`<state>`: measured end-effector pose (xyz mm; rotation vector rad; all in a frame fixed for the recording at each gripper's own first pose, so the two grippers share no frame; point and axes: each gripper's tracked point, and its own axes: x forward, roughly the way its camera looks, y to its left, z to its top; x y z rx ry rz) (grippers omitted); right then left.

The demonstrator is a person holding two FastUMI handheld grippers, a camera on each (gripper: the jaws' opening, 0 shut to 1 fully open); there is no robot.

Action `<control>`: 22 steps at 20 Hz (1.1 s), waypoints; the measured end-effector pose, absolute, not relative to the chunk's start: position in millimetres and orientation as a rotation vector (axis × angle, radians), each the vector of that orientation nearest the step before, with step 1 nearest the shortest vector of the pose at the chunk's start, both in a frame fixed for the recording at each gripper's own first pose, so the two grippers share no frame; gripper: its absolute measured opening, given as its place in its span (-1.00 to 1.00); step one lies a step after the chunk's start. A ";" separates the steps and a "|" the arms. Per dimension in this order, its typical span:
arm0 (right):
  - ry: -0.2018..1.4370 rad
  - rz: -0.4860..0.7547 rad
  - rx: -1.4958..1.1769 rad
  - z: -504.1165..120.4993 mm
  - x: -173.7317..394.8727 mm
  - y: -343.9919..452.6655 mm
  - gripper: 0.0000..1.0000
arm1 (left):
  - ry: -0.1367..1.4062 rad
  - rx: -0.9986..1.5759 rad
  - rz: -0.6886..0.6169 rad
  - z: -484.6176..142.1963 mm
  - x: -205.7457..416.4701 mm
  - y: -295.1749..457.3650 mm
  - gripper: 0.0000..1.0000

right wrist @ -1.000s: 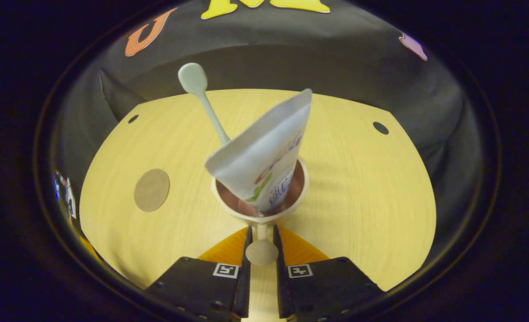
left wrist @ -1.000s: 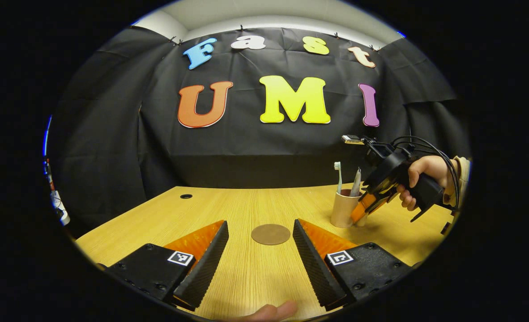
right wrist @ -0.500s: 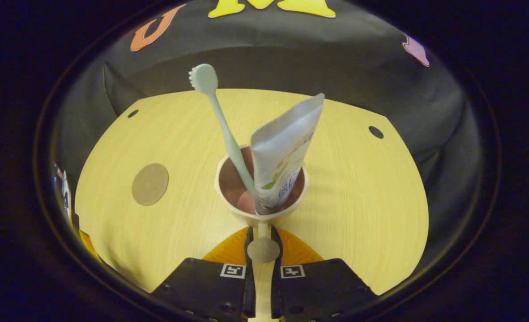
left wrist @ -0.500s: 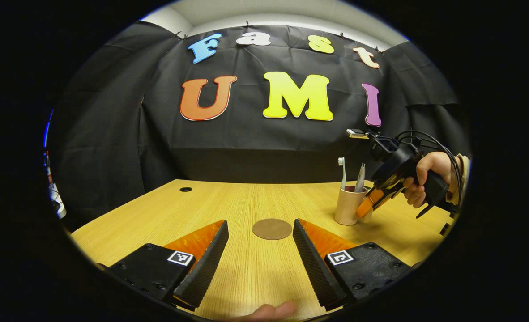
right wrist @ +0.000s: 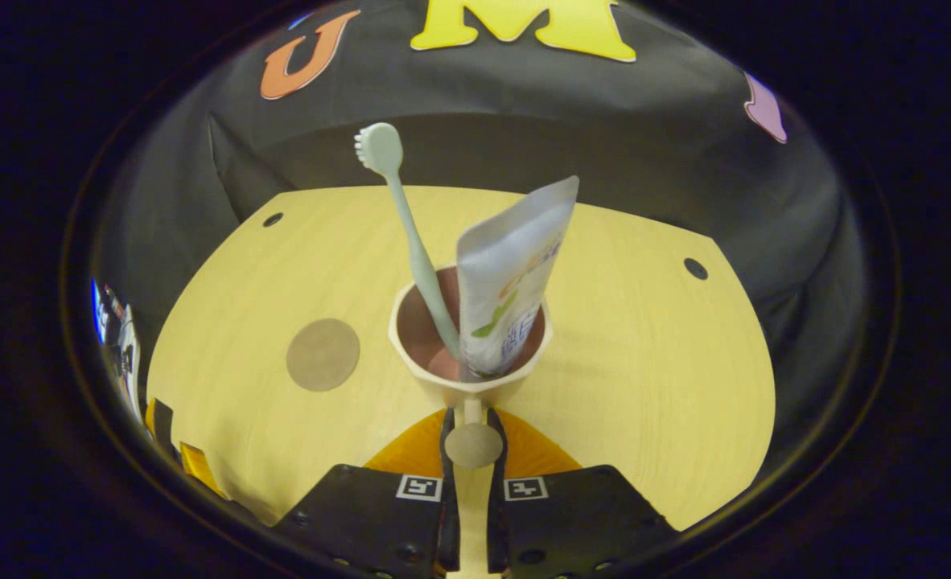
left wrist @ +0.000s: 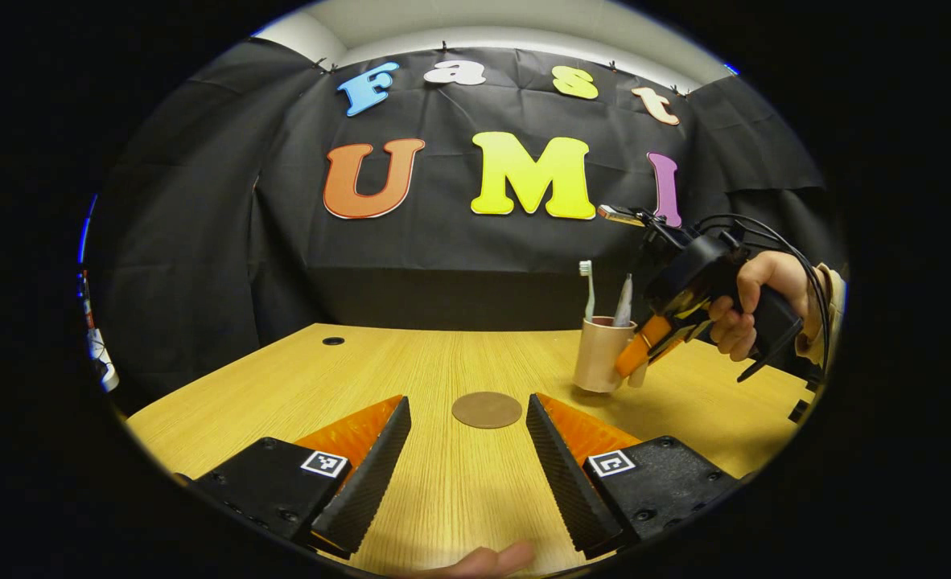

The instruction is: Put the toothbrush and toothpaste on the desktop into the cup, then pick up the cup and place it on the coaster on the desktop.

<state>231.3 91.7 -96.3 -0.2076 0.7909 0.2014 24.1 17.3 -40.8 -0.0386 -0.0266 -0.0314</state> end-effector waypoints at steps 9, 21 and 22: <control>0.706 0.295 -0.333 -86.5 225.8 182.1 -0.75 | -0.030 -0.050 -0.013 -49.1 16.3 35.7 0.85; 0.814 0.267 -0.290 -99.5 221.0 177.3 -0.75 | -0.038 -0.040 -0.028 -50.8 13.5 31.1 0.85; 0.818 0.263 -0.286 -99.4 220.2 176.3 -0.75 | -0.037 -0.039 -0.033 -51.0 13.4 29.7 0.85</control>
